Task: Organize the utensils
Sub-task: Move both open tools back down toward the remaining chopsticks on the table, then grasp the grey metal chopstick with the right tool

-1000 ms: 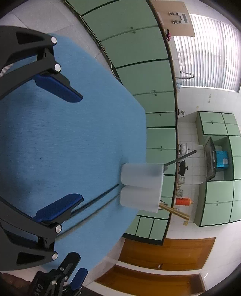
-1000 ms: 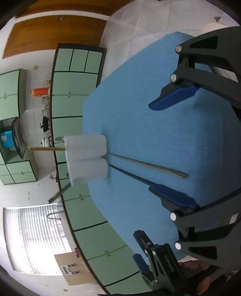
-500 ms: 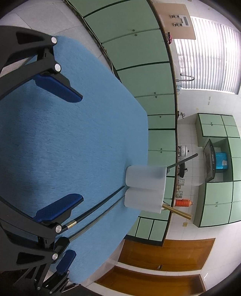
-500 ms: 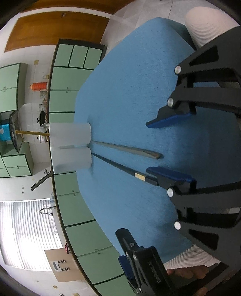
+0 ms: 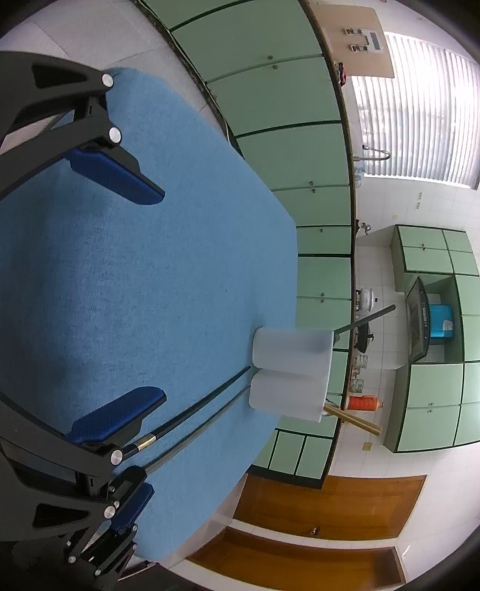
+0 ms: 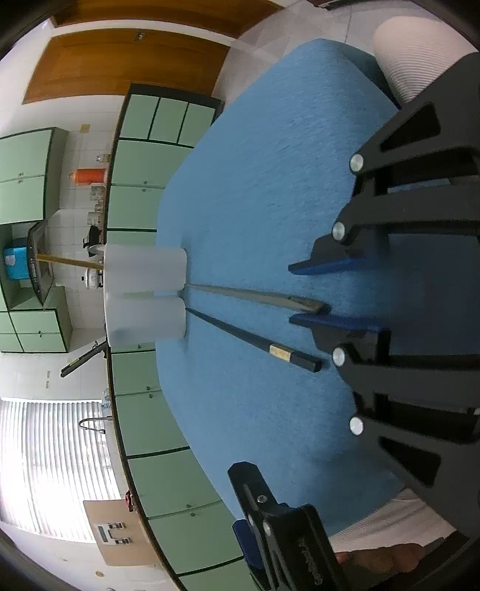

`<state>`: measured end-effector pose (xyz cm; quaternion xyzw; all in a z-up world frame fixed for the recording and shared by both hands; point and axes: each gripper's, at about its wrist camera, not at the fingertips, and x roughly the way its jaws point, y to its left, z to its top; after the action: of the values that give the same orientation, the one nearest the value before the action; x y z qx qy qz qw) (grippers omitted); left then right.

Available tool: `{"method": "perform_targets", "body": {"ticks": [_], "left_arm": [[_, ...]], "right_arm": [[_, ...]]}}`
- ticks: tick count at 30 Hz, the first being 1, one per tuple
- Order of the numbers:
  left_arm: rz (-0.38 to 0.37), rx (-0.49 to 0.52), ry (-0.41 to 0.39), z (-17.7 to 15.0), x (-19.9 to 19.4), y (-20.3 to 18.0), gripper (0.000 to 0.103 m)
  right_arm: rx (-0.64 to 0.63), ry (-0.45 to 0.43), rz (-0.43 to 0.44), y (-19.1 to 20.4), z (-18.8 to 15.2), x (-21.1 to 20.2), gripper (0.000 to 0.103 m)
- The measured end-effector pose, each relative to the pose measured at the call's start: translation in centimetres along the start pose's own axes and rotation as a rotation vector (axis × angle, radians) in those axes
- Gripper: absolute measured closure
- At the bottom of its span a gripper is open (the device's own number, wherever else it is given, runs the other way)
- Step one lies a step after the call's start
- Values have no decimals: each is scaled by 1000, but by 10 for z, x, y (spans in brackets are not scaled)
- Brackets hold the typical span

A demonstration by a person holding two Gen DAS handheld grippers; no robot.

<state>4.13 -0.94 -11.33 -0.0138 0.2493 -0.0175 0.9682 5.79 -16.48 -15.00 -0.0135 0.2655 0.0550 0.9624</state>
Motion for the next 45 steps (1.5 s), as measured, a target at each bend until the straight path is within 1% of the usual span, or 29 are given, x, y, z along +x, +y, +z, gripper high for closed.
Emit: {"method": "perform_targets", "body": {"ticks": [2,4,9,15,20,24,25,27,29,32,35,36,40,42,45], "left_arm": [[-3,-2,0,0,-1,1,6],[-5,-5,-1,0,-2,1,6],[-9,-8,-1,1,-4,0,6],[-22,-8,8,-1,-4,-7,6],[-53,-4,15,-2,-4,-19,7],[-90,3,40,-6,1,-36,8],[-95,5,45,-7,2,-40,9],[-106,10,63,-8,7,-47,17],[-123,12,83,-10,12,-54,21],[-136,5,94,-13,14,-63,23],[-138,12,105,-15,16,-72,31],[-137,13,109,-16,17,-75,34],[-116,14,98,-20,15,-83,41],[-112,7,97,-21,14,-86,49],[-98,5,95,-22,13,-90,57]], "right_arm": [[-28,-12,-18,4,-1,1,92],[-38,-17,-23,7,-2,1,96],[-15,-20,-23,4,0,2,98],[35,-26,-52,-8,0,-2,98],[107,-19,-78,-29,1,-9,98],[147,-16,-97,-47,0,-11,98],[155,-15,-97,-51,0,-11,98],[169,-15,-97,-58,0,-12,98],[174,-16,-95,-63,-1,-12,98],[185,-17,-91,-70,-1,-13,98],[195,-19,-85,-76,-2,-14,98],[197,-21,-84,-76,-3,-15,98],[208,-24,-78,-82,-5,-17,98],[211,-25,-74,-84,-7,-19,98],[213,-27,-69,-85,-9,-21,98]]}}
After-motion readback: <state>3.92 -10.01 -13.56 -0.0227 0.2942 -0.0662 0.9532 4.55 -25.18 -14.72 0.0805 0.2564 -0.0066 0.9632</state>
